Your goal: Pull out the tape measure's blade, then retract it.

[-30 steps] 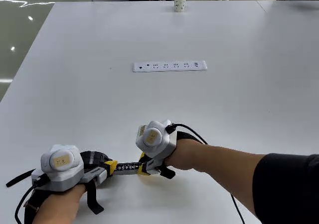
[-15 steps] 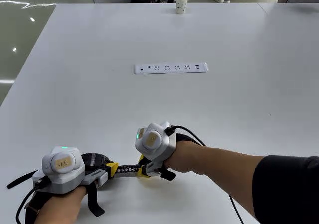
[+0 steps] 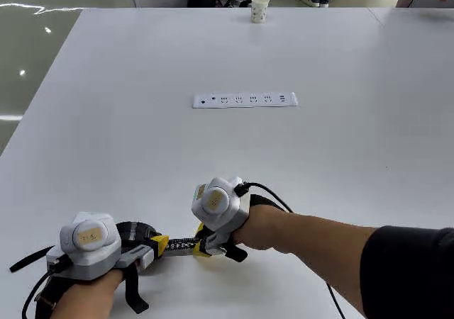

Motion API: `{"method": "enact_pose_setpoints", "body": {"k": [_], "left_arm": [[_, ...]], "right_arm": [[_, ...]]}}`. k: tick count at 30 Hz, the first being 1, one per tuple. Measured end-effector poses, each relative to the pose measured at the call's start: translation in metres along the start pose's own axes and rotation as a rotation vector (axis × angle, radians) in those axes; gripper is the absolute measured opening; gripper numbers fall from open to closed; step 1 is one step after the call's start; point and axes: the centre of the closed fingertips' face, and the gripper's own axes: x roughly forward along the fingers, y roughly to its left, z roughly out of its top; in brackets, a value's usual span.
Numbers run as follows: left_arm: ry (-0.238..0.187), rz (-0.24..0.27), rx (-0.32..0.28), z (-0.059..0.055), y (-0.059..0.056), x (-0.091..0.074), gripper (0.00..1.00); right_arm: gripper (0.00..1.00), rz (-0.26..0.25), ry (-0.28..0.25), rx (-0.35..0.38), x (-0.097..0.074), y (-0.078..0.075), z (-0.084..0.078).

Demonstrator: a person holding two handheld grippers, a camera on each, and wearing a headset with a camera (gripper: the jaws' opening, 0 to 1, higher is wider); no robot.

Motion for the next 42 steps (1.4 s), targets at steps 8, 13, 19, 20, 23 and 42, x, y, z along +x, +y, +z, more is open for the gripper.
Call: {"method": "enact_pose_setpoints", "body": {"k": [8, 13, 19, 20, 23, 42], "left_arm": [[0.000, -0.002, -0.001, 0.000, 0.000, 0.000, 0.62], [0.000, -0.001, -0.002, 0.000, 0.000, 0.000, 0.62], [0.001, -0.003, -0.006, 0.000, 0.000, -0.001, 0.62], [0.001, -0.005, -0.006, 0.000, -0.001, -0.001, 0.62], [0.001, -0.007, -0.007, 0.000, -0.001, -0.001, 0.62], [0.002, -0.010, -0.010, 0.000, 0.000, 0.000, 0.62]], "right_arm": [[0.10, 0.004, -0.008, 0.012, 0.002, 0.001, 0.003], [0.10, 0.004, -0.013, -0.001, 0.004, 0.001, 0.005], [0.10, 0.003, -0.019, 0.009, 0.005, 0.002, 0.008], [0.10, 0.003, -0.020, 0.011, 0.006, 0.002, 0.008], [0.10, 0.006, -0.023, 0.022, 0.007, 0.002, 0.009], [0.10, 0.007, -0.038, 0.030, 0.011, 0.004, 0.016]]}}
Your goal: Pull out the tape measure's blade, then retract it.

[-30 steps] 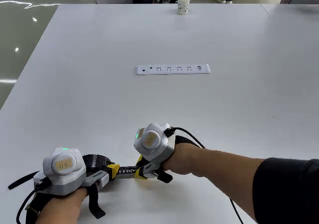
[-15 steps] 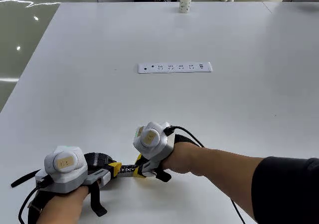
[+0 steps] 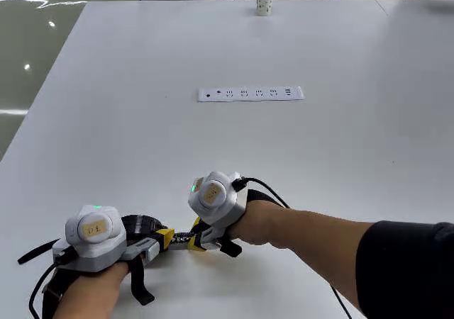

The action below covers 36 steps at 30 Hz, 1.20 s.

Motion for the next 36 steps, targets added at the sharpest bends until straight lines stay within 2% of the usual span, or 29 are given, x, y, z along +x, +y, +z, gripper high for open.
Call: {"method": "enact_pose_setpoints", "body": {"k": [13, 36], "left_arm": [[0.002, -0.004, -0.019, 0.001, 0.001, -0.001, 0.62], [0.002, -0.020, -0.014, 0.000, 0.000, -0.002, 0.61]], "right_arm": [[0.10, 0.005, -0.011, -0.003, 0.003, 0.001, 0.006], [0.11, 0.007, -0.027, -0.011, 0.011, 0.005, 0.015]]}}
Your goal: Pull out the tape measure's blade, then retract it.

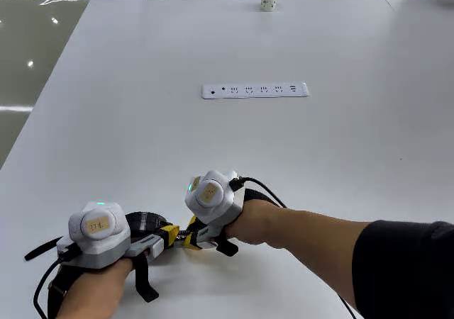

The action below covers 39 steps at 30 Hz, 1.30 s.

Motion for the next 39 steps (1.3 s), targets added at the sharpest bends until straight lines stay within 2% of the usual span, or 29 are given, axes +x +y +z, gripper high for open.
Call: {"method": "enact_pose_setpoints", "body": {"k": [21, 39], "left_arm": [[0.004, -0.003, -0.002, 0.000, 0.001, 0.001, 0.62], [-0.004, 0.002, 0.005, 0.000, 0.000, 0.001, 0.63]], "right_arm": [[0.11, 0.023, -0.011, -0.031, 0.007, 0.001, 0.006], [0.12, 0.009, -0.032, 0.007, 0.009, 0.003, 0.010]]}}
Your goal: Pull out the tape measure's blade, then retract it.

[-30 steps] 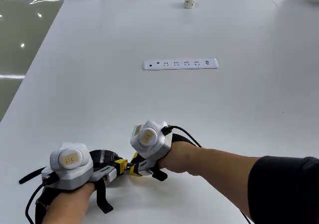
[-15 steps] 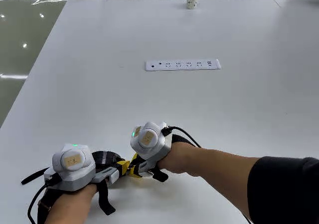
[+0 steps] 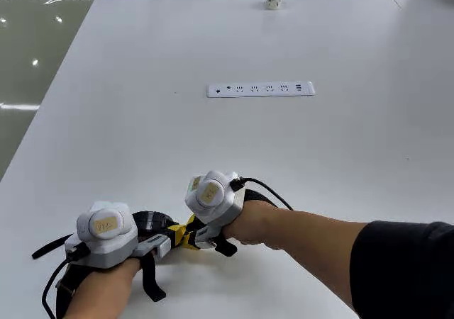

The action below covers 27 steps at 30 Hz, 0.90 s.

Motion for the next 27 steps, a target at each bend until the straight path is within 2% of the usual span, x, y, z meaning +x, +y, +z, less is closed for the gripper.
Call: {"method": "enact_pose_setpoints", "body": {"k": [6, 9, 13, 18, 19, 23, 27], "left_arm": [[-0.007, 0.005, 0.012, 0.001, -0.001, 0.000, 0.64], [0.027, 0.000, 0.008, 0.001, -0.001, 0.001, 0.65], [0.036, -0.018, 0.014, 0.001, -0.001, 0.001, 0.65], [0.039, -0.054, -0.012, 0.002, -0.001, -0.003, 0.65], [0.038, -0.068, -0.009, 0.003, -0.003, -0.004, 0.65], [0.021, -0.103, 0.037, 0.007, -0.008, -0.004, 0.73], [0.003, -0.161, 0.075, 0.014, -0.014, -0.008, 0.83]], "right_arm": [[0.13, -0.010, -0.004, 0.004, 0.000, 0.000, 0.000], [0.14, -0.034, 0.002, -0.027, 0.001, 0.000, 0.001], [0.16, -0.048, 0.003, -0.017, -0.002, -0.001, 0.001], [0.16, -0.065, -0.010, 0.001, -0.007, 0.000, -0.002], [0.16, -0.070, -0.013, 0.009, -0.009, -0.001, -0.003], [0.17, -0.081, -0.016, 0.034, -0.015, -0.001, -0.007], [0.19, -0.100, -0.019, 0.032, -0.026, -0.001, -0.012]]}}
